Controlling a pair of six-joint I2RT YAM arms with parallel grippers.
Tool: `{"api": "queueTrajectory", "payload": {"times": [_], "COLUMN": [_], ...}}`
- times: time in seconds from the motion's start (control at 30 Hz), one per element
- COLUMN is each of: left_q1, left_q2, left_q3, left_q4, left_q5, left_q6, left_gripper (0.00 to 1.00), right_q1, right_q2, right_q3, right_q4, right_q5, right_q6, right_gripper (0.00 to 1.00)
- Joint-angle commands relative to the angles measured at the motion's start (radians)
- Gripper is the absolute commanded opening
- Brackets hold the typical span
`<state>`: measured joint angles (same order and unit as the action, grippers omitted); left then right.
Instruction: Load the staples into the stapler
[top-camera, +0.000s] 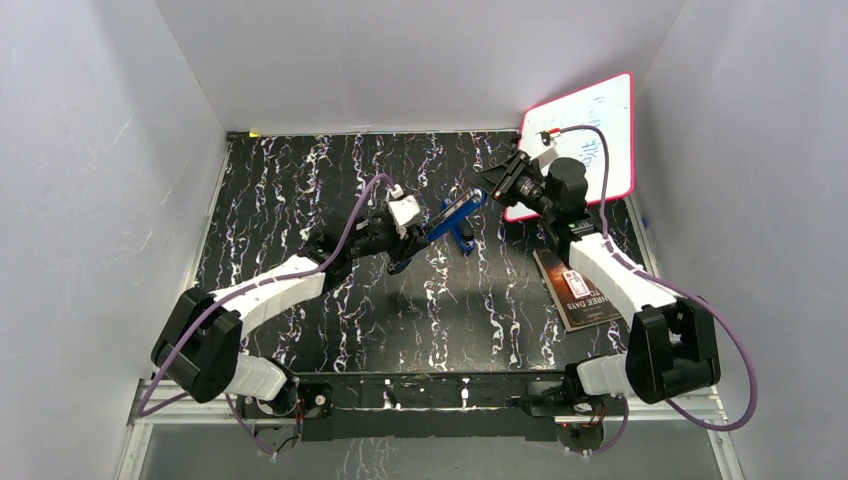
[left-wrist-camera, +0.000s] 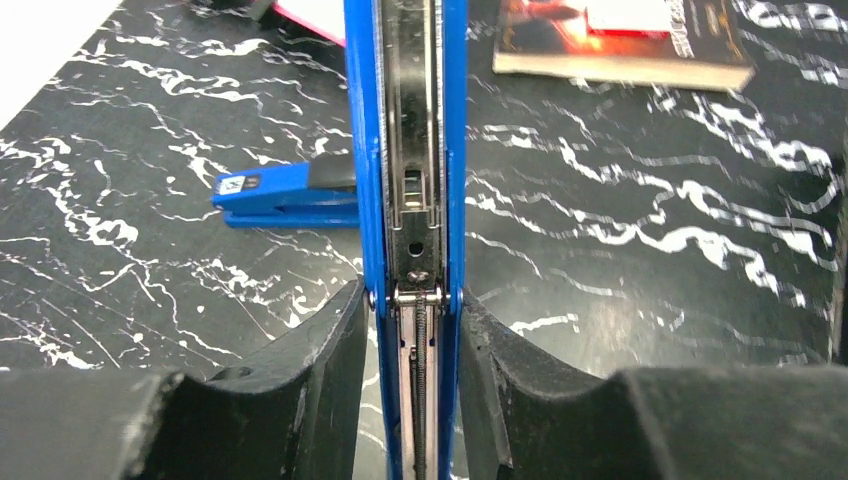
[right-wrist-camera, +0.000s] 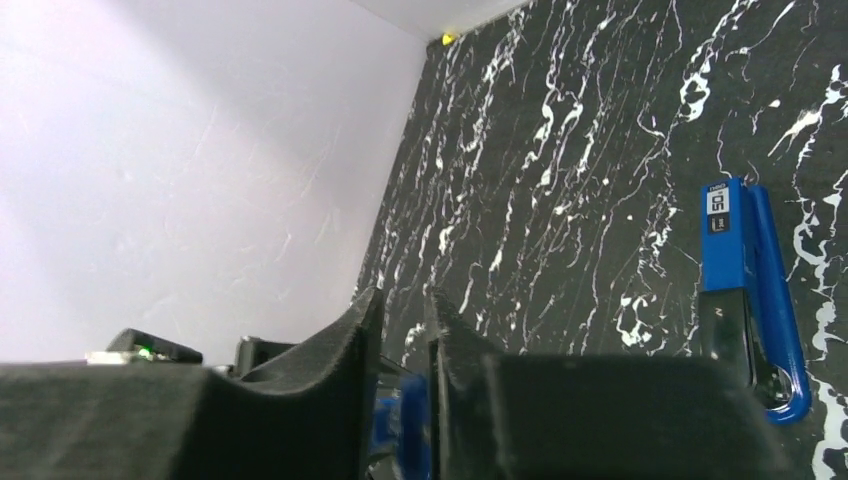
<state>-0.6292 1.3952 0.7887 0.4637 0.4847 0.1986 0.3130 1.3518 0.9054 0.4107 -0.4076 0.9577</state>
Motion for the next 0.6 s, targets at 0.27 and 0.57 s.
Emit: {"api": "queueTrajectory", "payload": {"times": [0.27,0.57], "left_q1": [0.095,0.096], "left_q2": [-0.114,0.048], "left_q3": [0.119,0.278], "left_q4": [-0.516,-0.954], "left_q5": [0.316,0.281], "left_q6": [0.460,0.829], "left_gripper": [0.00,0.00], "right_q1": [-0.025,-0.026], "right_q2": [-0.199,-0.265], "right_q3": [-0.033,-0.116], "right_q4": [-0.098,-0.142], "right_q5": [0.143,0.112], "right_q6": [-0.144,-0.277], "right_gripper": [0.51,0.53]}}
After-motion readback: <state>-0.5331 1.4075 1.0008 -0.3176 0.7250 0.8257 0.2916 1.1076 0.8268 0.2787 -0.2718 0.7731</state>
